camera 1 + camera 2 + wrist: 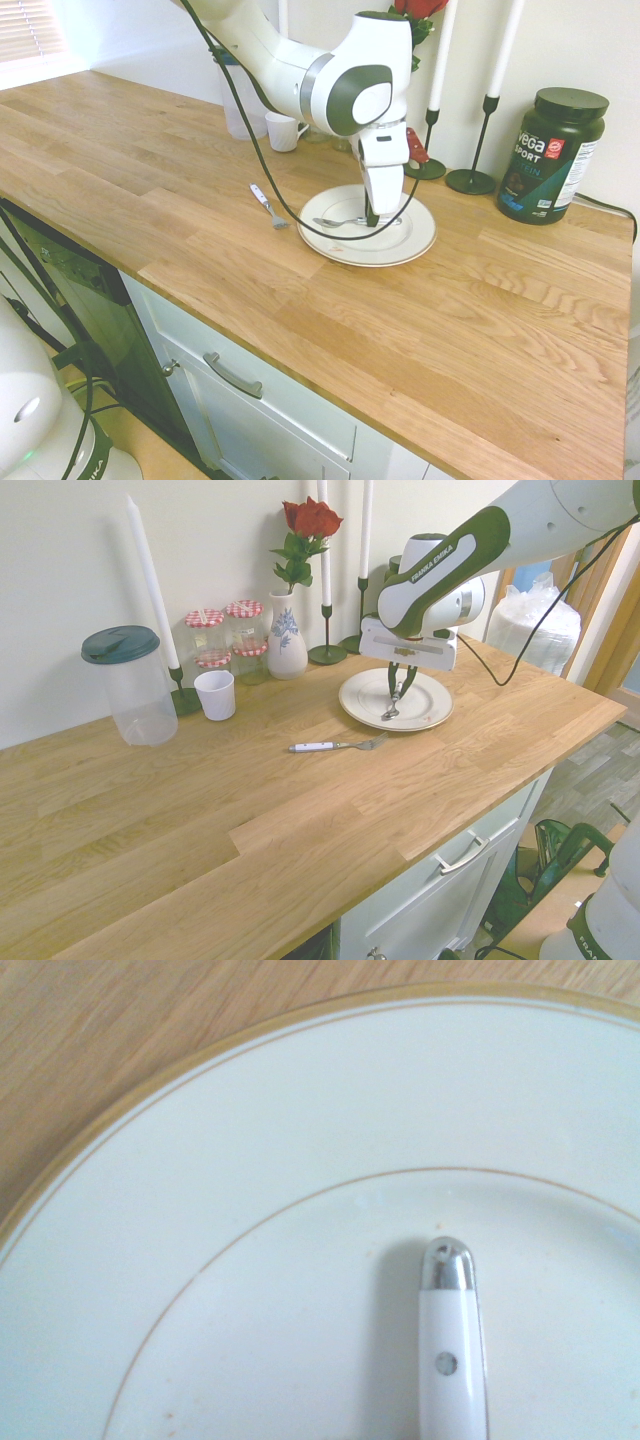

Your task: Put the spoon into the plate

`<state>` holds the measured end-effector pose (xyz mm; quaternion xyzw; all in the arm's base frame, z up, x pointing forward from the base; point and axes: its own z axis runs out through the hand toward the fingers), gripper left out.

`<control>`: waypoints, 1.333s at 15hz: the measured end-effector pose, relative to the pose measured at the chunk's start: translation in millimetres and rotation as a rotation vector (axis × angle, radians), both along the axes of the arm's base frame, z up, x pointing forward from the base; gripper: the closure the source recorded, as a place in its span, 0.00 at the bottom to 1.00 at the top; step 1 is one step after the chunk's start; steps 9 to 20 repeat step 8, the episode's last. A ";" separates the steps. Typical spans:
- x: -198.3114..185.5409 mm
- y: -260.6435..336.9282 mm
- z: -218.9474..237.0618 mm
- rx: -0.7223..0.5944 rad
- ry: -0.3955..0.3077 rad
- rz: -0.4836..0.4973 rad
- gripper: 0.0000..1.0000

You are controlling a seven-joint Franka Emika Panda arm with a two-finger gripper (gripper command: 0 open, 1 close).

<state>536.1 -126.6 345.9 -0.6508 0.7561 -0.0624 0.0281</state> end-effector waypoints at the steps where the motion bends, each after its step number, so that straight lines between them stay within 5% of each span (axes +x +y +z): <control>1: -0.3 -0.1 3.8 -0.024 -0.001 0.015 0.00; 4: -6.7 1.2 35.7 -0.060 -0.021 0.042 0.00; 8: -48.4 62.3 93.9 -0.063 0.004 0.276 0.00; 20: -48.4 62.3 93.9 -0.063 0.004 0.276 0.00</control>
